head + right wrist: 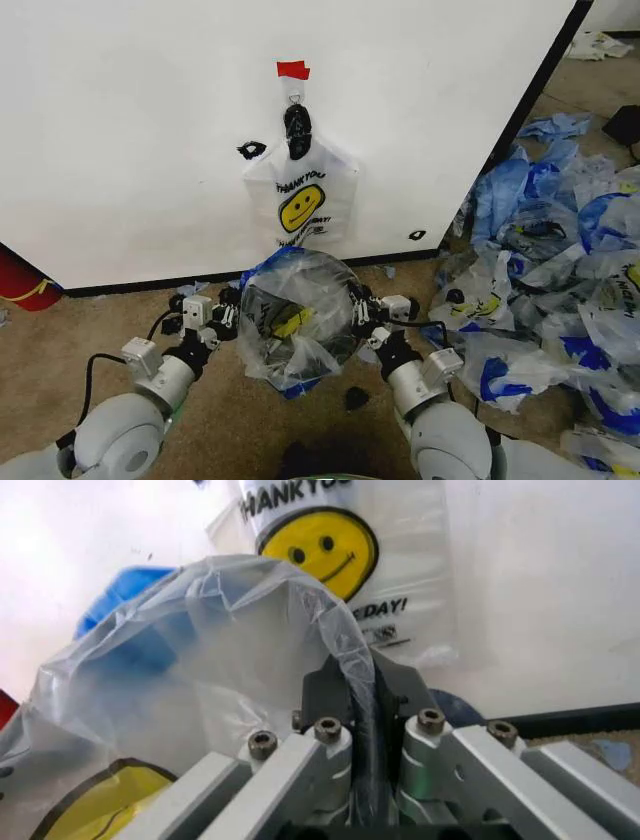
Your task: Pick up the garbage bag from the wall and place it over the trash bin.
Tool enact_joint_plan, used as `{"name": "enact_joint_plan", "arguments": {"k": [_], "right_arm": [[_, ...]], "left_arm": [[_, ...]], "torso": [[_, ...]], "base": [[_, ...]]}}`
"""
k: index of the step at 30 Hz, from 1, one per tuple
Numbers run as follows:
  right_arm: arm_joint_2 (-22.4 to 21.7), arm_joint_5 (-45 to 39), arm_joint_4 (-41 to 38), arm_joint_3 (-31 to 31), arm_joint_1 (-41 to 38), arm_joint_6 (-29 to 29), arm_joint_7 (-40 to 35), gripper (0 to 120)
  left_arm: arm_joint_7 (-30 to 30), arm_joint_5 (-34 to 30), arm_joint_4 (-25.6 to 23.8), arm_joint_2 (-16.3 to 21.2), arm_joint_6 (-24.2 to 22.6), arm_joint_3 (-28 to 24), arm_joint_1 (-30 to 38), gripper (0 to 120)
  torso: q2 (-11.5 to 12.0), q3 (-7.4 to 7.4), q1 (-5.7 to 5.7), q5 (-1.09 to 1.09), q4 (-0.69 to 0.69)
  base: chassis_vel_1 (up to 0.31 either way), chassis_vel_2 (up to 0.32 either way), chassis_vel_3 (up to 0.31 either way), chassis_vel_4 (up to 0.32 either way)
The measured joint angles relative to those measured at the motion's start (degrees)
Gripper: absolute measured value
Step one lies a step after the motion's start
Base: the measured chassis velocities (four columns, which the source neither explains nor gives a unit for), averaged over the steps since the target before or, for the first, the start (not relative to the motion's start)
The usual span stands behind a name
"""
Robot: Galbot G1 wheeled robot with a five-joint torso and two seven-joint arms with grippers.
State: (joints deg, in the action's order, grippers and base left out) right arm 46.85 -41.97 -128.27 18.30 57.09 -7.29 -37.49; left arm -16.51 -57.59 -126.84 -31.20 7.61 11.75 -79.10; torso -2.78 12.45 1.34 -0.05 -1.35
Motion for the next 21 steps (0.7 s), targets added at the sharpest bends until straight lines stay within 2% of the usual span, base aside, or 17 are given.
{"name": "enact_joint_plan", "arguments": {"k": [2,5,8,17,21], "right_arm": [[0.55,-0.3,-0.08,-0.22,0.0,0.0,0.07,1],[1.05,-0.55,-0.17,-0.4,-0.09,0.0,0.2,1],[1.23,-0.68,-0.16,-0.44,-0.29,-0.01,0.2,1],[1.83,-1.25,-0.08,-0.57,-0.69,-0.18,0.57,1],[1.5,-1.25,-0.08,-0.68,-0.62,-0.24,0.83,1]], "left_arm": [[0.71,-0.17,0.65,-1.24,0.41,-0.2,-0.29,0],[1.33,-0.02,1.32,-3.37,0.53,-0.79,-0.67,13],[1.68,0.24,1.8,-4.66,0.54,-1.16,-0.72,19],[3.59,2.25,4.57,-8.78,1.59,-2.6,-0.51,20],[3.83,2.34,4.5,-8.45,1.72,-2.06,-0.42,21]], "torso": [[0.0,0.0,0.0,-0.01,0.0],[0.0,0.0,0.0,-0.01,0.0],[0.0,0.0,0.0,0.01,0.0],[0.0,0.0,0.0,-0.01,0.0],[0.0,0.0,0.0,-0.01,0.0]], "base": [[0.0,0.0,0.0,0.0],[0.0,0.0,0.0,0.0],[0.0,0.0,0.0,0.0],[0.0,0.0,0.0,0.0],[0.0,0.0,0.0,0.0]]}}
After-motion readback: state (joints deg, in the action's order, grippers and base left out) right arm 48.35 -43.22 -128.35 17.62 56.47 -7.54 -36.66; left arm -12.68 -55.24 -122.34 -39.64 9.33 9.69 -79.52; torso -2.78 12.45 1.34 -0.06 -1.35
